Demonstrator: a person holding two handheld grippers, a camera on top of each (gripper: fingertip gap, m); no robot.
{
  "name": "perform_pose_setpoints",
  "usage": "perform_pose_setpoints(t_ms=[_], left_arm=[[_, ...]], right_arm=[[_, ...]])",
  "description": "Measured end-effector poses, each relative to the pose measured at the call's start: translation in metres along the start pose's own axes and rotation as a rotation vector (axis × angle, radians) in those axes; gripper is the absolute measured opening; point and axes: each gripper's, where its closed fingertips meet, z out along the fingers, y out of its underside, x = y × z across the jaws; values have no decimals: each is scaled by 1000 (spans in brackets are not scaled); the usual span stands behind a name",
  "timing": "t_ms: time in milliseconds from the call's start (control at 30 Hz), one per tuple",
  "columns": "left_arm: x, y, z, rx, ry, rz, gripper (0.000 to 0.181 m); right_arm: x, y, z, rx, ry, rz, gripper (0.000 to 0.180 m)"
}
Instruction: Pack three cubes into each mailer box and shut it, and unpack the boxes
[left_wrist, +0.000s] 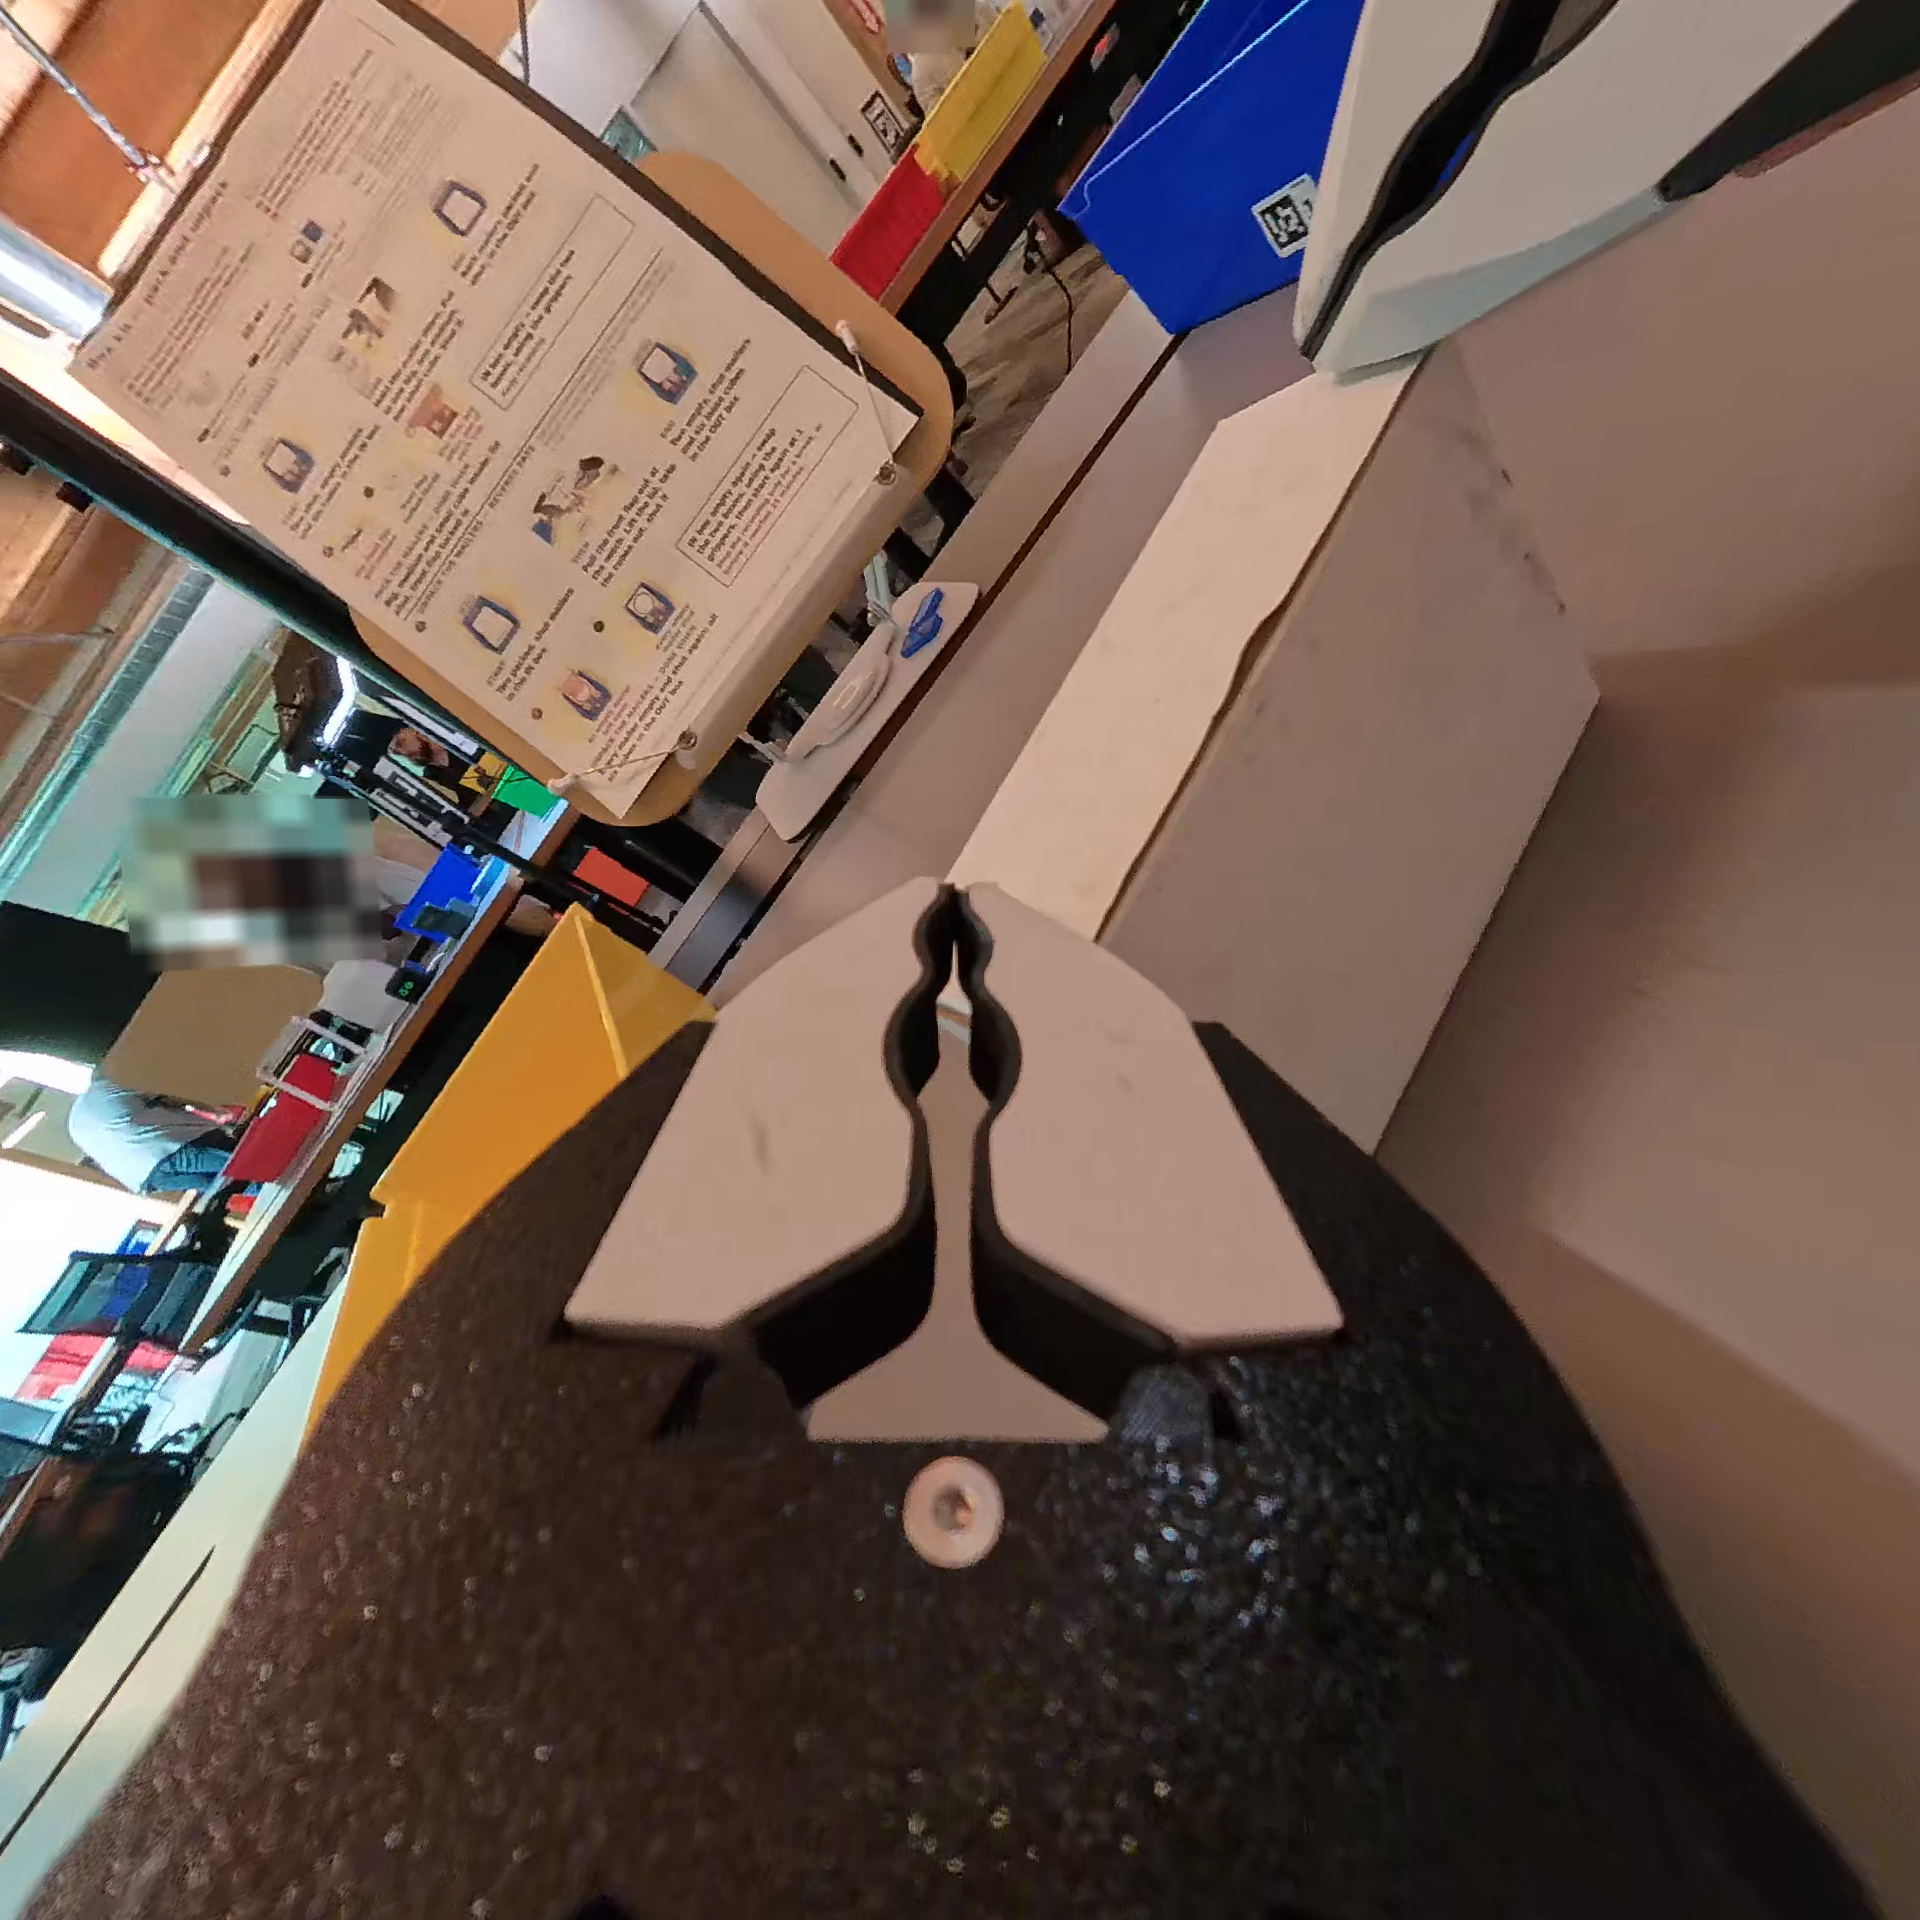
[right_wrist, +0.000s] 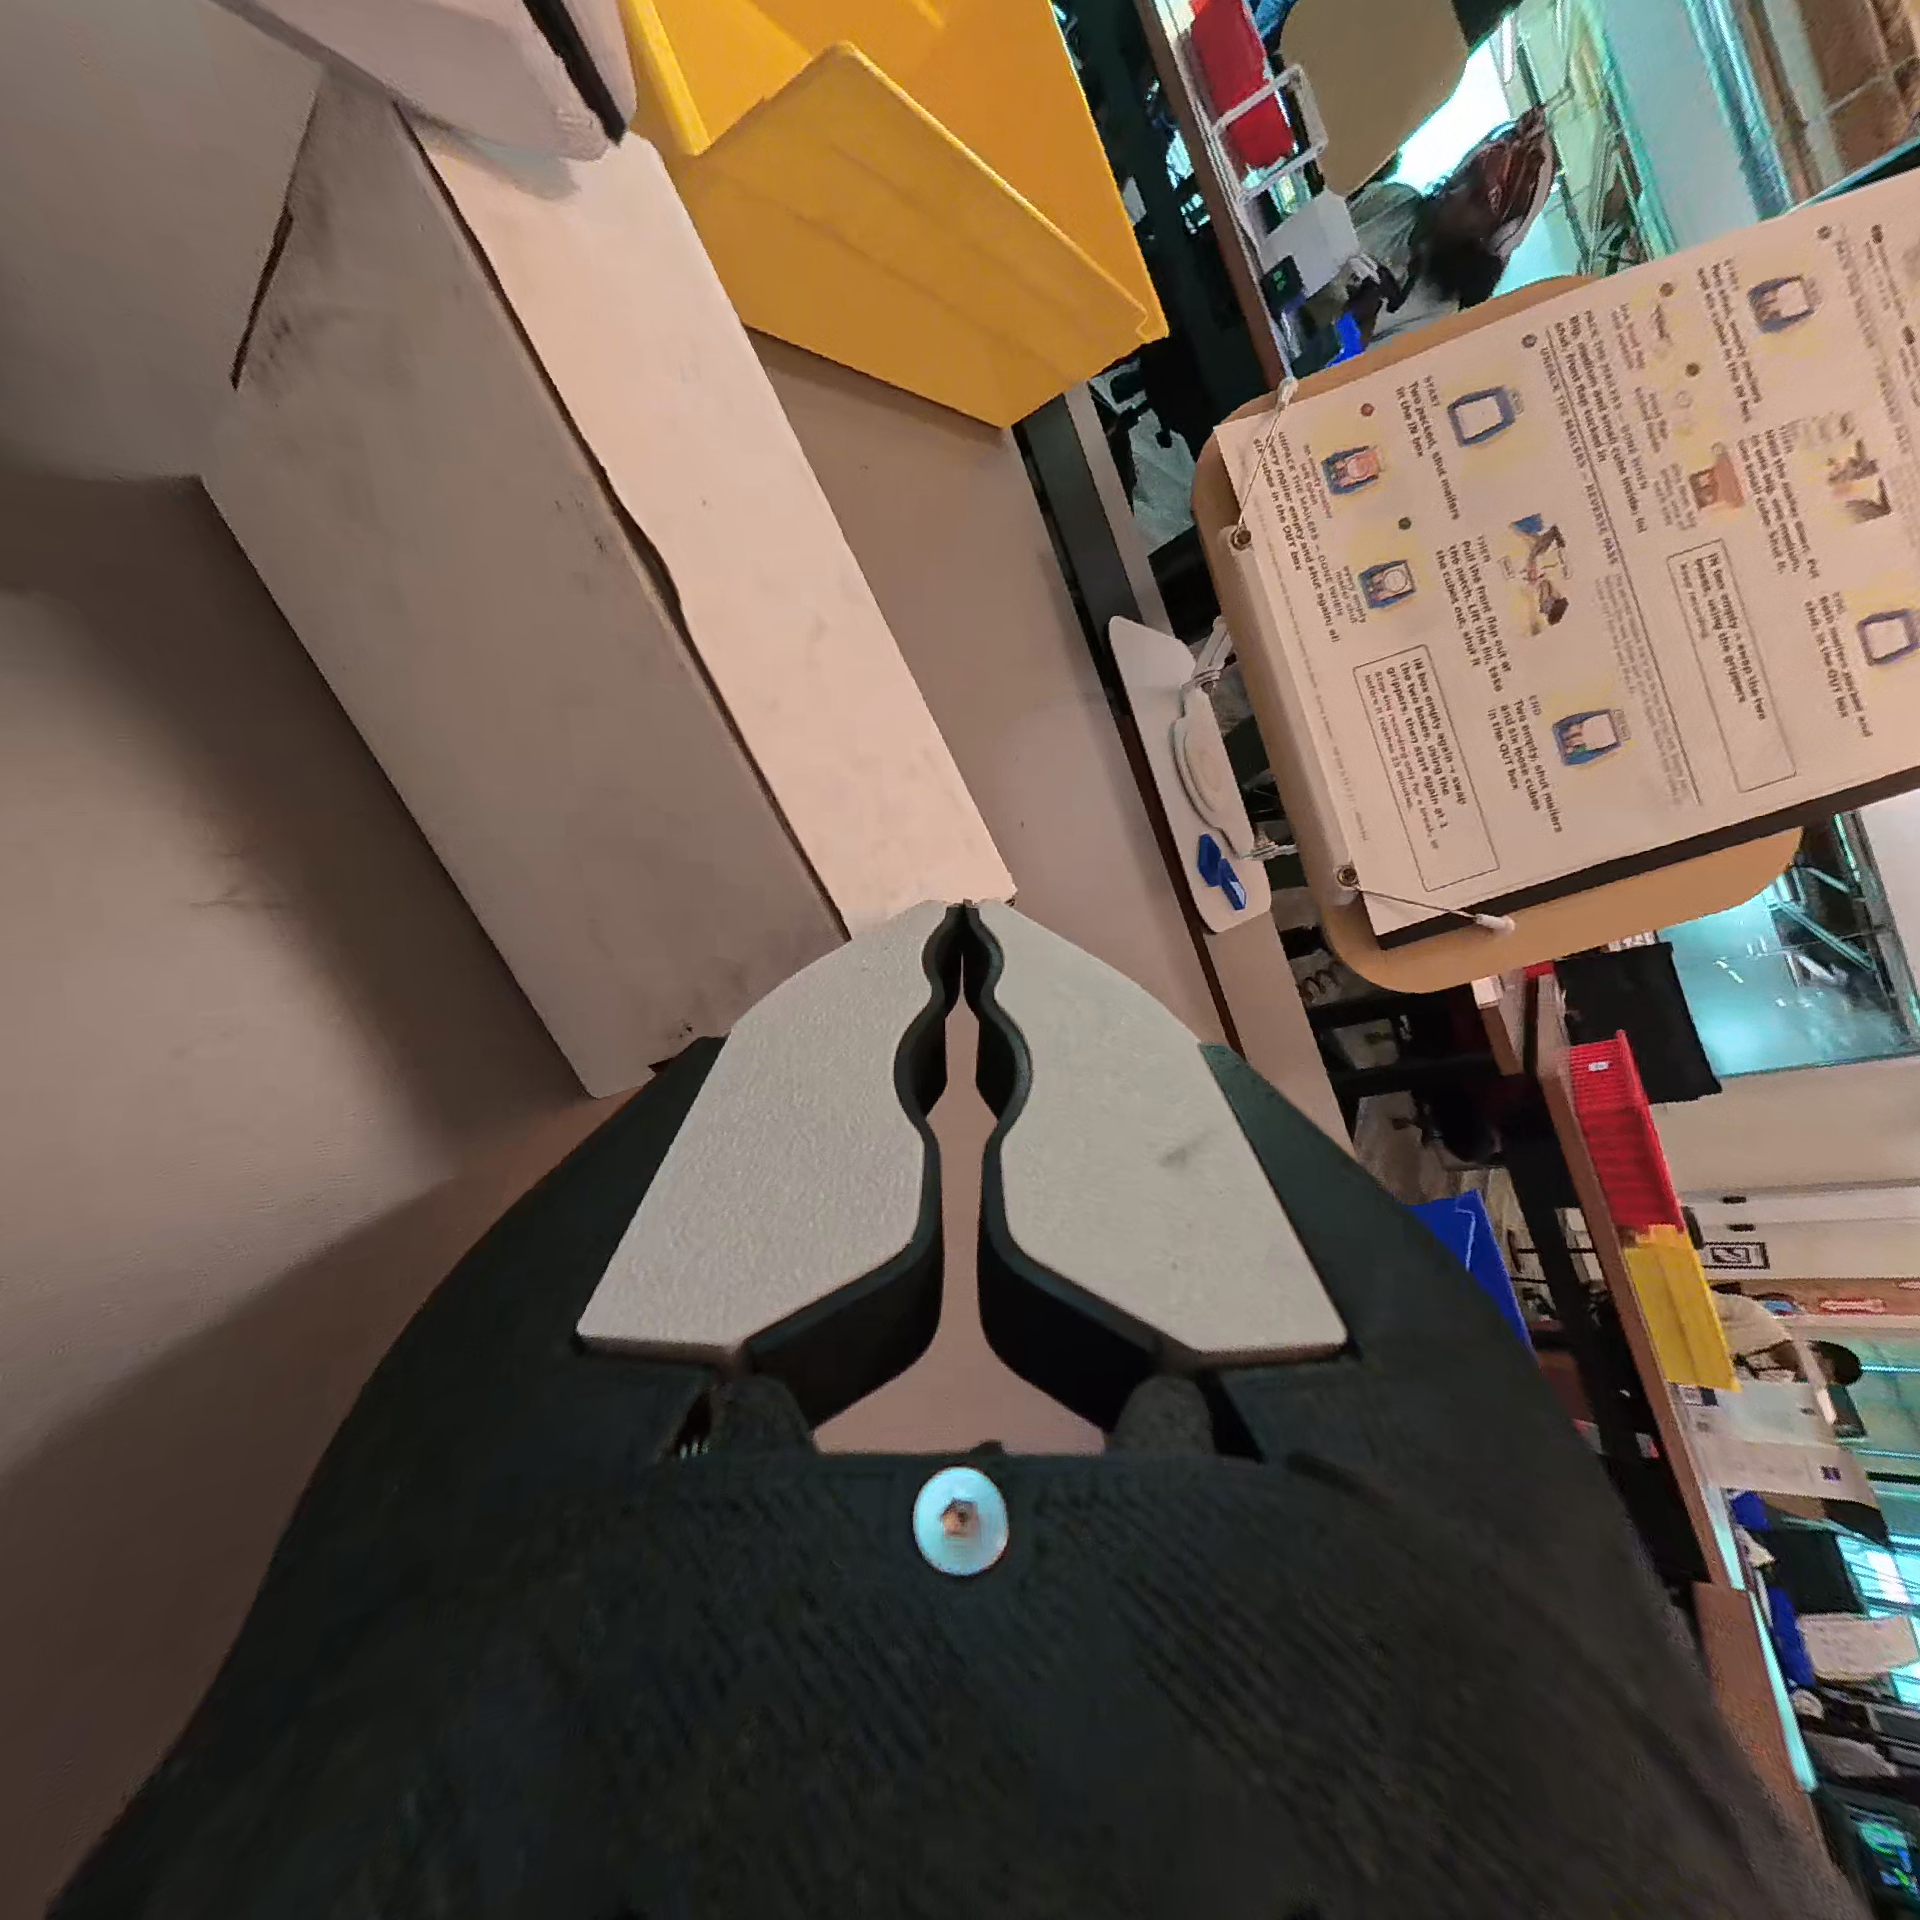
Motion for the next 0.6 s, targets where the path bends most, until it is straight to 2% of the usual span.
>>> perform_pose_setpoints(t_ms=[33, 200, 233, 267, 300, 333, 400, 433, 500, 600], left_arm=[[0, 0, 0, -3, -1, -15, 0], [0, 1, -1, 6, 36, -149, 0], [1, 0, -2, 9, 67, -183, 0], [0, -2, -2, 14, 87, -229, 4], [-6, -4, -3, 28, 86, -290, 16], [-13, -8, -4, 48, 94, -351, 26], [-31, -16, -6, 82, 116, -460, 46], [-40, -19, -7, 89, 124, -500, 57], [-57, -22, -9, 93, 141, -557, 77], [-73, -26, -12, 116, 151, -597, 89]], right_arm=[[0, 0, 1, -3, -1, -13, 0], [0, -2, 1, -6, -142, -24, 1], [4, -6, 2, 13, -161, -12, 16], [11, -13, 4, 39, -166, 22, 40], [12, -19, 4, 55, -215, 50, 57], [5, -26, 3, 68, -312, 46, 64], [-8, -37, 1, 76, -492, 0, 102], [-10, -41, 4, 62, -537, -15, 108], [-17, -44, 14, 9, -627, -82, 109], [-39, -46, 26, -67, -805, -184, 110]])
